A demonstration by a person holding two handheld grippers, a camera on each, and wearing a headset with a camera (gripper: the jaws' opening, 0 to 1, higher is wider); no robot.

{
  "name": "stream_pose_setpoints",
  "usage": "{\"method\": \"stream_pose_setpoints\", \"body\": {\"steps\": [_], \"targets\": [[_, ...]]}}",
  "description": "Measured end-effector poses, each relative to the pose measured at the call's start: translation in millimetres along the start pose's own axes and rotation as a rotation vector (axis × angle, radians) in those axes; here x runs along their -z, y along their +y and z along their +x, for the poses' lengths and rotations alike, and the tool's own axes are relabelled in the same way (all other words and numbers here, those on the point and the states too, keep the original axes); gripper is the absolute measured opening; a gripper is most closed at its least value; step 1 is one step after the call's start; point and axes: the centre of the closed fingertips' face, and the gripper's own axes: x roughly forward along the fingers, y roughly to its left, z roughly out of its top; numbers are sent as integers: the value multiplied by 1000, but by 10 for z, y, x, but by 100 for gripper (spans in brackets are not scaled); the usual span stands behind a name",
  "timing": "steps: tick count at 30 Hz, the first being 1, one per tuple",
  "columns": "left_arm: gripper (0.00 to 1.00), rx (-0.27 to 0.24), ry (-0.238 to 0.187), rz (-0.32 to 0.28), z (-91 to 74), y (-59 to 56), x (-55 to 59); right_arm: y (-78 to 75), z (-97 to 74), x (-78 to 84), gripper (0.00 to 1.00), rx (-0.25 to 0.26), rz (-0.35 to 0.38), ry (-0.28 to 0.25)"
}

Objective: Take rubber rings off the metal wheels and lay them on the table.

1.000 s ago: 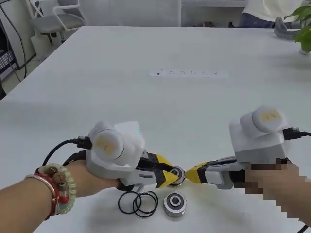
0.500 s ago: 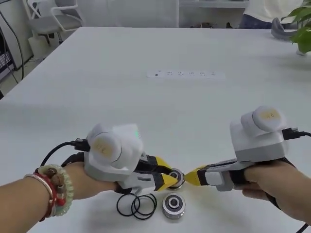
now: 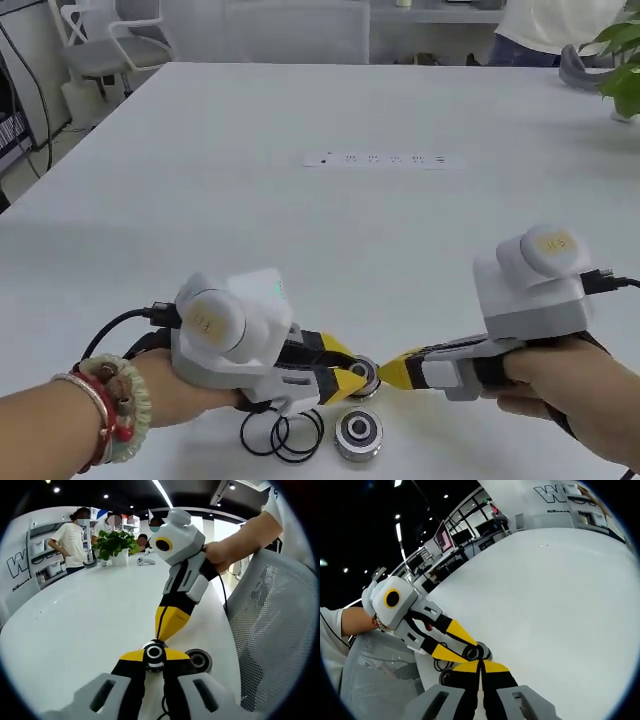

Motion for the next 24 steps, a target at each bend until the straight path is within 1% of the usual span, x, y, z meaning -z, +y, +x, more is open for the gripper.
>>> {"method": "stream_pose_setpoints", "body": {"steps": [4, 6, 9, 16, 24], "targets": [[7, 2, 0, 0, -1, -7, 0, 10, 2, -4, 0, 2, 1, -2], [7, 1, 0, -1, -1, -9, 1, 11, 1, -9, 0, -2, 28, -11], [7, 0, 2, -4, 0, -10, 3, 22, -5, -13, 0, -4, 33, -16], [7, 5, 8, 1, 0, -13, 1, 46, 6, -31, 0, -4, 7, -12], [7, 2, 8, -2, -1, -9, -4, 80, 17, -60, 0, -19, 8, -22]]}}
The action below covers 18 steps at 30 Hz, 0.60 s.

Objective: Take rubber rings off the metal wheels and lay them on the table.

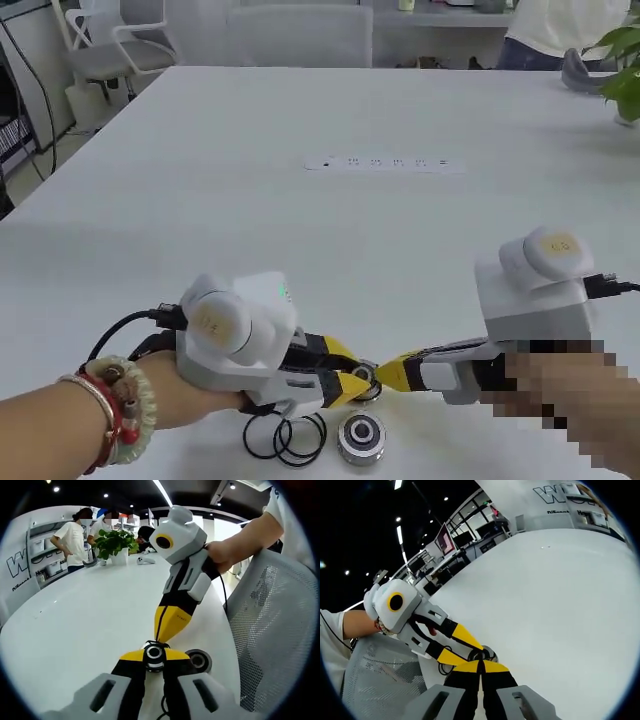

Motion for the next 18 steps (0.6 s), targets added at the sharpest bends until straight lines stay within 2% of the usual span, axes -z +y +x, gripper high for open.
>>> {"method": "stream_pose_setpoints", "body": {"steps": [7, 10, 18], "targets": [[7, 2, -1, -1, -1, 3, 1, 11, 20, -4, 0, 2, -11, -1], [7, 1, -3, -2, 0, 3, 0, 30, 37, -5, 0, 16, -62, 10], [7, 2, -3, -1, -1, 0, 1, 46, 43, -18, 0, 5, -68, 3]]}}
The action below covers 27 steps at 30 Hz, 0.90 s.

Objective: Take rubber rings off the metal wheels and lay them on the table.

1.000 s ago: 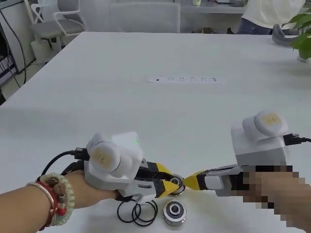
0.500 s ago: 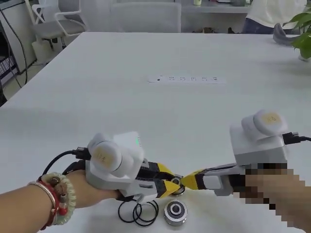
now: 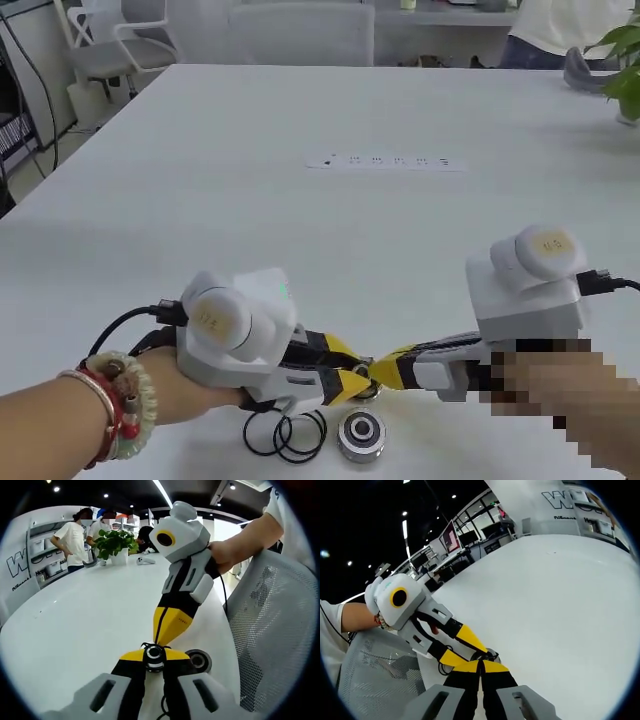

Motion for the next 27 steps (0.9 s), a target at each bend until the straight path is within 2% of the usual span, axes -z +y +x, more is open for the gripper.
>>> {"method": "stream_pose_setpoints", "body": {"steps": [16, 17, 23, 27], "targets": [[7, 1, -1, -2, -1, -5, 2, 78, 12, -26, 0, -22, -38, -3], [7, 1, -1, -2, -2, -6, 2, 110, 14, -53, 0, -40, -34, -19], [7, 2, -1, -2, -3, -9, 1, 95, 17, -45, 0, -28, -41, -12], [7, 2, -3, -11, -4, -8, -1, 52, 5, -60, 0, -12, -18, -22]]}}
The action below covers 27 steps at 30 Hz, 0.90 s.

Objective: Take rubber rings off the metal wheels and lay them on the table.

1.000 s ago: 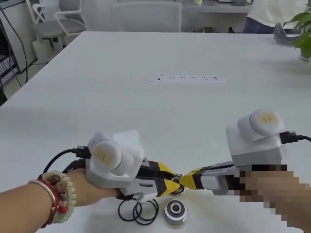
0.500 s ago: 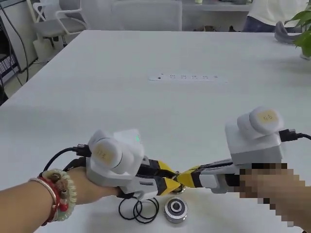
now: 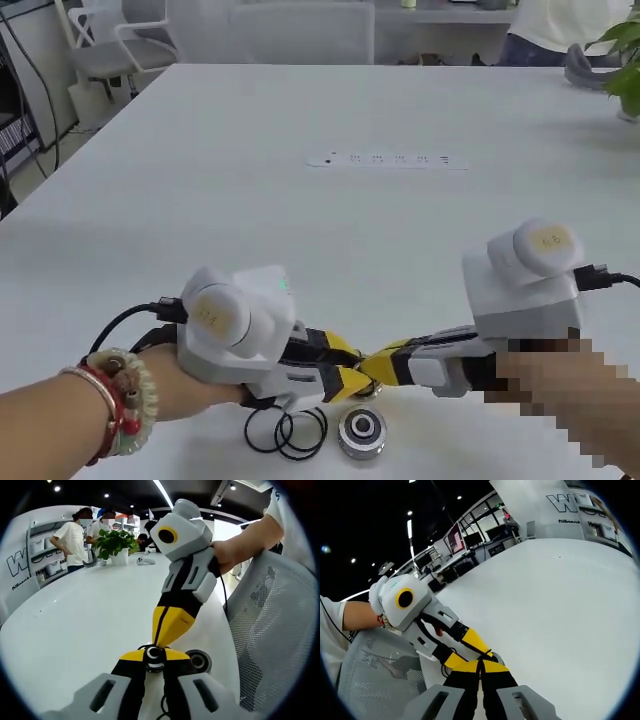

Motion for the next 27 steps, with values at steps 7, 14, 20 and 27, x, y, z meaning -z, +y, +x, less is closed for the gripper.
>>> {"method": "stream_pose_setpoints", "body": {"steps": [7, 14, 20, 27], "targets": [[8, 1, 7, -7, 5, 6, -8, -53, -9, 45, 0, 25, 13, 15], [10, 25, 75, -3, -44, 19, -2, -94, -52, 32, 0, 32, 33, 0], [17, 29, 52, -17, -210, 69, -101, -100, -75, 15, 0, 30, 49, -13], [23, 30, 49, 11, -475, 118, -205, -64, -103, -43, 0, 23, 46, -27]]}}
